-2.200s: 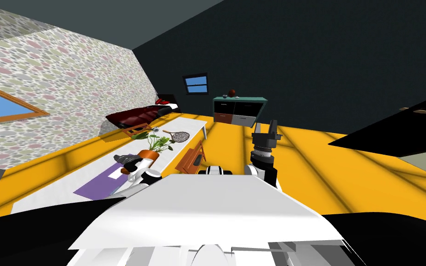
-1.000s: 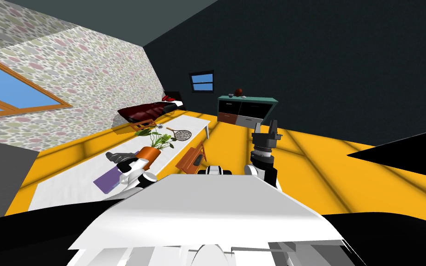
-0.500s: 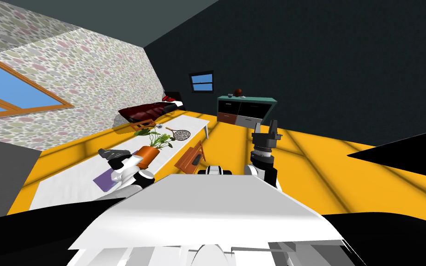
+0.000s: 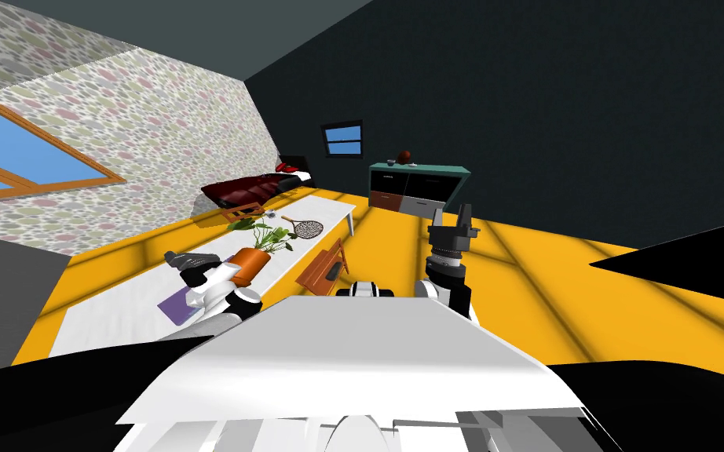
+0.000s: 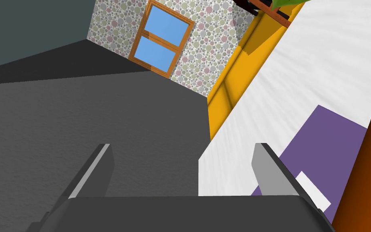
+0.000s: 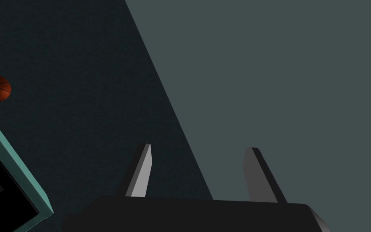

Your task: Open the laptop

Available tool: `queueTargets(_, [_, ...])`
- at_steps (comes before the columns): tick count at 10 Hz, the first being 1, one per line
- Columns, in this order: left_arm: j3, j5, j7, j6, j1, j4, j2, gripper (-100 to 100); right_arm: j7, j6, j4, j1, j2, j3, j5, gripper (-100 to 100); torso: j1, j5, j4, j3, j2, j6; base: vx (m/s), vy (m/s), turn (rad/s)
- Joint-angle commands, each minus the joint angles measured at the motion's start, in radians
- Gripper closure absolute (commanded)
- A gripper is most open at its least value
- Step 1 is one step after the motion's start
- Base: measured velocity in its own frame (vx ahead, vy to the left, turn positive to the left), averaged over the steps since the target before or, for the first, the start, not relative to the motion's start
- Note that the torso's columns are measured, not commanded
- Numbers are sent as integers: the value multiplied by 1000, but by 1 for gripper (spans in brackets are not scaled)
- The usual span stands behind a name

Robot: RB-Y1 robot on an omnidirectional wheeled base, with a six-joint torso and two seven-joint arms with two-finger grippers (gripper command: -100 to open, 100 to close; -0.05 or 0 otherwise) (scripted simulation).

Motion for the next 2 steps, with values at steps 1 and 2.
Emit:
queueTargets(1, [0,0,0,0,0,0,0,0,0,0,0,0,0,0,0,0,0,0,0,0,0,0,0,0,0])
queueTargets(2, [0,0,0,0,0,0,0,0,0,0,0,0,0,0,0,0,-1,0,0,0,0,0,0,0,0])
